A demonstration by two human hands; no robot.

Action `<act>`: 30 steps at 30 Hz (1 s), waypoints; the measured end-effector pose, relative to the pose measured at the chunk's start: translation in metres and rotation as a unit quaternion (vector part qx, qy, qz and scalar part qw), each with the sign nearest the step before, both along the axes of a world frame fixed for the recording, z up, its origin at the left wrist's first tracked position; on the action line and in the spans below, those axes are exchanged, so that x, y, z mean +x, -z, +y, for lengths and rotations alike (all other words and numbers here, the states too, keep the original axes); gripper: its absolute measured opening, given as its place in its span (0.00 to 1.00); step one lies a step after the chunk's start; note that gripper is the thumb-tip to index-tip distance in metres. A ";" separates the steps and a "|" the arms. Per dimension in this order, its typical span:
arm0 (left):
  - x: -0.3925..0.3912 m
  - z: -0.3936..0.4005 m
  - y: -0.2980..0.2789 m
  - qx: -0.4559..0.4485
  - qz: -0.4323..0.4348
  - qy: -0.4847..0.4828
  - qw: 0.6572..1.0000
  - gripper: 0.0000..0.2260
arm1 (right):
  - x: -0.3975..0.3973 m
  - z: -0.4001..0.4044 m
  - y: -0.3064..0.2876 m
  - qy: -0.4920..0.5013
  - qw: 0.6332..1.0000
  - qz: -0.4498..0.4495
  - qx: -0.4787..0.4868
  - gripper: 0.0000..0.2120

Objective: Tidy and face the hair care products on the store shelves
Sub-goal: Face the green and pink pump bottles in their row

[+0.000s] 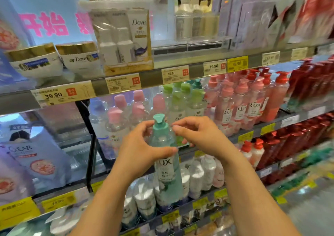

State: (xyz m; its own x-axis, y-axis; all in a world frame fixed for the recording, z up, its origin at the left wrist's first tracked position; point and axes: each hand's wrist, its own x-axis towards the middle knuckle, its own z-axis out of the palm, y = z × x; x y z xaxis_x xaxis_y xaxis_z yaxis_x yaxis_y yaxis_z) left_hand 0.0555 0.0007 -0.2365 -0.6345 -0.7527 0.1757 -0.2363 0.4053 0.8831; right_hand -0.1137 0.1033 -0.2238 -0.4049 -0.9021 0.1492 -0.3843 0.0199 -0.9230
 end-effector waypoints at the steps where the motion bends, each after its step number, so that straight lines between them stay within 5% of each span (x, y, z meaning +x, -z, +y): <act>1: -0.012 0.006 -0.001 0.012 0.012 0.008 1.000 0.35 | -0.007 0.010 0.001 0.005 1.000 -0.008 0.000 0.07; 14: -0.149 0.049 -0.017 0.088 0.112 0.125 0.982 0.40 | -0.112 0.083 -0.006 -0.006 1.000 -0.008 0.004 0.38; 21: -0.201 0.071 -0.035 -0.024 0.117 0.029 0.992 0.29 | -0.152 0.073 -0.017 0.043 0.996 0.077 -0.032 0.39; 30: -0.188 0.045 -0.031 -0.164 0.049 -0.127 0.977 0.31 | -0.182 0.045 -0.028 0.034 0.981 0.183 -0.048 0.37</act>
State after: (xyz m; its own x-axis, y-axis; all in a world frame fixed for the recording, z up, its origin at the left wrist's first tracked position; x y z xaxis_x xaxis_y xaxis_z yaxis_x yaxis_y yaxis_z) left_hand -0.1326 0.0459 -0.2057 -0.4020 -0.7769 0.4845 -0.2876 0.6096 0.7387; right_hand -0.2958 0.1482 -0.1954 -0.3676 -0.8495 0.3785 -0.6912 -0.0227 -0.7223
